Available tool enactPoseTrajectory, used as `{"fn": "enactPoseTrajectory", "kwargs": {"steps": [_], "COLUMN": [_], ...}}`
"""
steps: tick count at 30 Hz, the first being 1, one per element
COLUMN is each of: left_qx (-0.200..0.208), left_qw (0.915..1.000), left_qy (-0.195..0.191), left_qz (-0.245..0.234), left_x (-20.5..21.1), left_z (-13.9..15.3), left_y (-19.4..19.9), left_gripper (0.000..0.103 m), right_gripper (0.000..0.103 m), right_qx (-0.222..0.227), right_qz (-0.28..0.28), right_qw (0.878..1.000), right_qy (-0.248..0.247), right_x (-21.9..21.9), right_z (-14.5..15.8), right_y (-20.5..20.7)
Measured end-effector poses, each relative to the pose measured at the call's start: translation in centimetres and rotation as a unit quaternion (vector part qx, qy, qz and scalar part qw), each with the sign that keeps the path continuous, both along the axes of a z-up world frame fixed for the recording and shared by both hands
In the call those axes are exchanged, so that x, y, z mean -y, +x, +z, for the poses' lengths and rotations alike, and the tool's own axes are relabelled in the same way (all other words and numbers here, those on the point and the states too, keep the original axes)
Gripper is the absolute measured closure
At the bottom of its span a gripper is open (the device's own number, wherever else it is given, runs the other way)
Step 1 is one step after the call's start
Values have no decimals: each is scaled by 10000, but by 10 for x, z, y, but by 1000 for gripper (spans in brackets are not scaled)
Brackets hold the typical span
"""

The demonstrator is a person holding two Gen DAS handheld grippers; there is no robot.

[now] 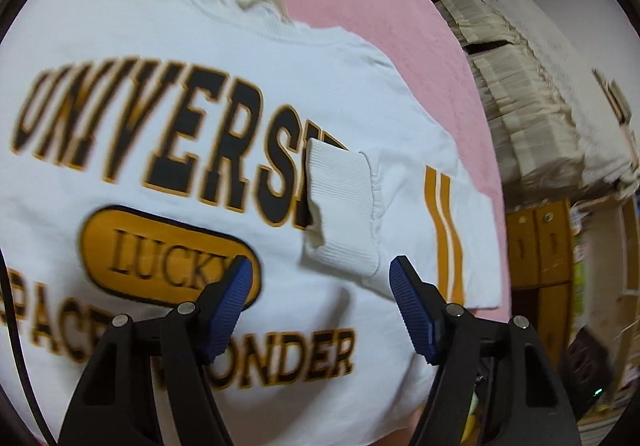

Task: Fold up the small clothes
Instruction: 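Carry the cuff with the right tool across the chest and release, then grasp the folded sleeve cuff with the left tool and lift it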

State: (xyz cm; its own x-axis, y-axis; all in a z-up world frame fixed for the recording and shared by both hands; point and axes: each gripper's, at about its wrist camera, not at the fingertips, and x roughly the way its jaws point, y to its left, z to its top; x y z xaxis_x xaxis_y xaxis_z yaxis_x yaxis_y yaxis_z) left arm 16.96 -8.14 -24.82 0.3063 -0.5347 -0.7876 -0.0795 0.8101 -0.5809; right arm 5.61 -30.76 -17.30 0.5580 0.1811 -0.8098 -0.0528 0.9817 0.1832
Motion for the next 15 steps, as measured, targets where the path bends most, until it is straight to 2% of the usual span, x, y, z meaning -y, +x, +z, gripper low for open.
{"fn": "enactPoseTrajectory", "kwargs": {"steps": [2, 7, 8, 9, 10, 11, 12, 13, 15], "left_qx": [-72, -283, -306, -309, -321, -365, -422, -455, -244], "left_qw": [9998, 9963, 9961, 9963, 9966, 9967, 9964, 9966, 9989], "left_qy": [-162, -787, -798, -752, -701, -669, -689, -623, -332], "left_qz": [92, 210, 239, 266, 280, 278, 266, 287, 221], "left_x": [2, 15, 19, 22, 26, 30, 33, 36, 42], "left_z": [-6, -18, -19, -20, -23, -25, -27, -25, -10], "left_y": [4, 19, 22, 24, 27, 30, 33, 35, 38], "left_gripper": [34, 49, 50, 56, 72, 84, 92, 93, 94], "right_gripper": [67, 67, 67, 67, 67, 67, 67, 67, 67], "right_qx": [8, 31, 36, 35, 34, 32, 30, 29, 32], "right_qz": [-95, -237, -259, -290, -311, -344, -368, -401, -479], "right_qw": [9999, 9996, 9995, 9994, 9994, 9992, 9991, 9990, 9987], "right_qy": [47, 134, 151, 166, 178, 191, 184, 169, 155], "right_x": [6, 17, 19, 22, 23, 26, 27, 29, 34], "right_z": [-1, -3, -3, -4, -5, -5, -5, -5, -4], "right_y": [-1, -3, -3, -4, -5, -6, -7, -8, -10]}}
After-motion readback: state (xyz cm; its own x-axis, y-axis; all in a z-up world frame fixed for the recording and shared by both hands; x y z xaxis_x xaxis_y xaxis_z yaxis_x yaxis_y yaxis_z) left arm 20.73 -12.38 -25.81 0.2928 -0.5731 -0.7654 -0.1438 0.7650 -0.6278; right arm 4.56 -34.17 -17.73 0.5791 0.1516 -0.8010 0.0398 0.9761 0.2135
